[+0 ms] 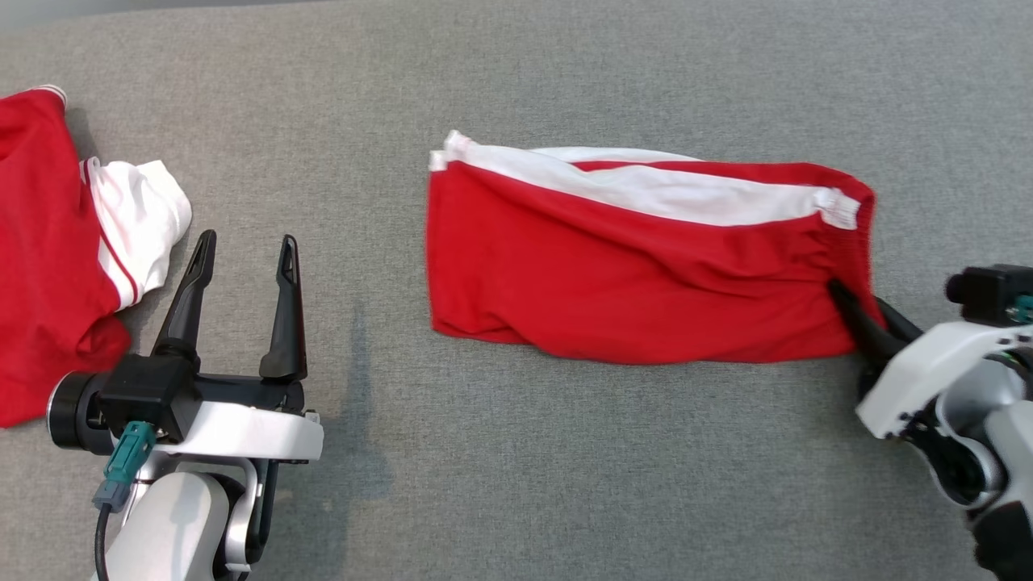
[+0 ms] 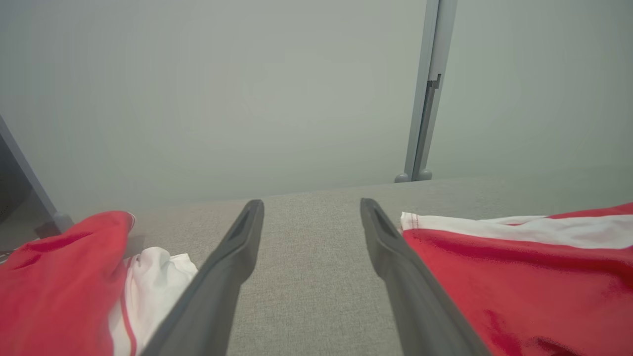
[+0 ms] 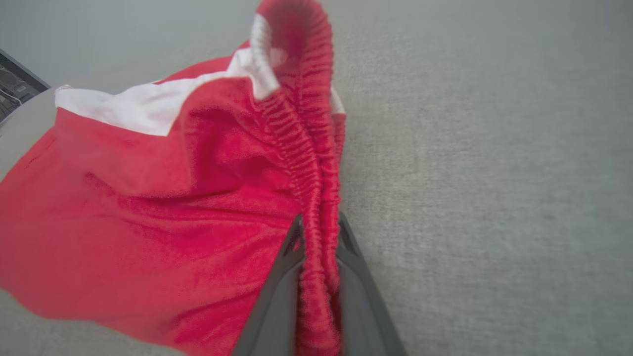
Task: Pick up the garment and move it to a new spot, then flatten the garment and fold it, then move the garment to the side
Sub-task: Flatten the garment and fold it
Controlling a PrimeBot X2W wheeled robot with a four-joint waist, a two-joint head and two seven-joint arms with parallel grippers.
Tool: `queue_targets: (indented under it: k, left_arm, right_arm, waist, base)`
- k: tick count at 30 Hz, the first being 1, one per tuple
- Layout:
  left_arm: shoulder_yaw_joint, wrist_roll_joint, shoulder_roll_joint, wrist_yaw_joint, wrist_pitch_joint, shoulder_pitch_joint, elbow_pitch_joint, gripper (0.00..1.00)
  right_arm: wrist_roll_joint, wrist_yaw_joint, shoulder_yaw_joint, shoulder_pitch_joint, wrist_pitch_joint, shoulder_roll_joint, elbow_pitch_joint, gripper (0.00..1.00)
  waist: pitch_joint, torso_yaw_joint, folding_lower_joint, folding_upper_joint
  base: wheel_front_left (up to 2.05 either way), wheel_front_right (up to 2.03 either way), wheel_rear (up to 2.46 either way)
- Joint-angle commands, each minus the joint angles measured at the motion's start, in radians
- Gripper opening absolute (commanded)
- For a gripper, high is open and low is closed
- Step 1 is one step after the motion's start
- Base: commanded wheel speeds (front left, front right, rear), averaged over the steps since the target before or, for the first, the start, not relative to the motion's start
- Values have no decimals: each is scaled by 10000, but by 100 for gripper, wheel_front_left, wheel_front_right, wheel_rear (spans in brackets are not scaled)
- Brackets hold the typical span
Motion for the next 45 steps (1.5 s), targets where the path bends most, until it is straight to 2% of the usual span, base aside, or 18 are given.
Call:
queue_targets:
  k: [1, 7, 14, 18, 22, 30, 36, 37, 38, 39, 45]
  left_arm:
    - [38, 47, 54, -39, -62, -39, 23, 100]
    - [77, 46, 91, -51, -53, -8, 20, 100]
    - [86, 14, 186, -56, -39, -30, 14, 100]
    - [29, 3, 194, -73, -27, -82, 20, 100]
    - [-52, 18, 166, -82, -27, -142, 24, 100]
    - [-197, -36, -22, -156, -32, -301, 120, 100]
    - [-246, -36, -228, -236, -47, -411, 262, 100]
    - [-244, -26, -251, -256, -47, -420, 285, 100]
    - [-242, -14, -279, -258, -49, -427, 301, 100]
    - [-238, 2, -305, -262, -50, -435, 317, 100]
    - [-130, 89, -429, -353, -50, -418, 384, 100]
  right_arm:
    - [207, -23, -126, 255, -43, -320, 73, 0]
    - [803, -16, -601, 562, -312, -1027, -59, 0]
    - [2491, -13, -252, 243, 448, -514, -1932, 0]
    - [2787, -13, 169, 7, 765, -370, -3065, 0]
    - [2587, -13, 648, -415, 1038, 14, -3582, 0]
    - [1967, -13, 1923, -1185, 1362, 812, -3090, 0]
    - [1665, -13, 2697, -1734, 810, 1222, -2141, 0]
    - [1524, -13, 2820, -1813, 662, 1211, -1935, 31]
    - [1513, -13, 2906, -1858, 485, 1276, -1786, 49]
    - [1543, -13, 3018, -1929, 325, 1366, -1686, 100]
    - [1608, -13, 4006, -2237, -385, 1188, -1725, 100]
  waist:
    - [-54, -82, 0, -1]
    - [-150, -308, 0, -1]
    - [-192, -597, 0, -1]
    - [-233, -604, 0, -1]
    - [-222, -499, 0, -1]
    - [-10, -36, 0, -1]
    - [155, 284, 0, -1]
    - [166, 311, 0, -1]
    - [177, 334, 0, -1]
    - [189, 348, 0, -1]
    - [161, 305, 0, -1]
  base:
    - [0, 0, 0]
    - [0, 0, 0]
    - [0, 0, 0]
    - [0, 0, 0]
    - [0, 0, 0]
    - [0, 0, 0]
    - [0, 0, 0]
    - [0, 0, 0]
    - [0, 0, 0]
    - [0, 0, 0]
    - [0, 0, 0]
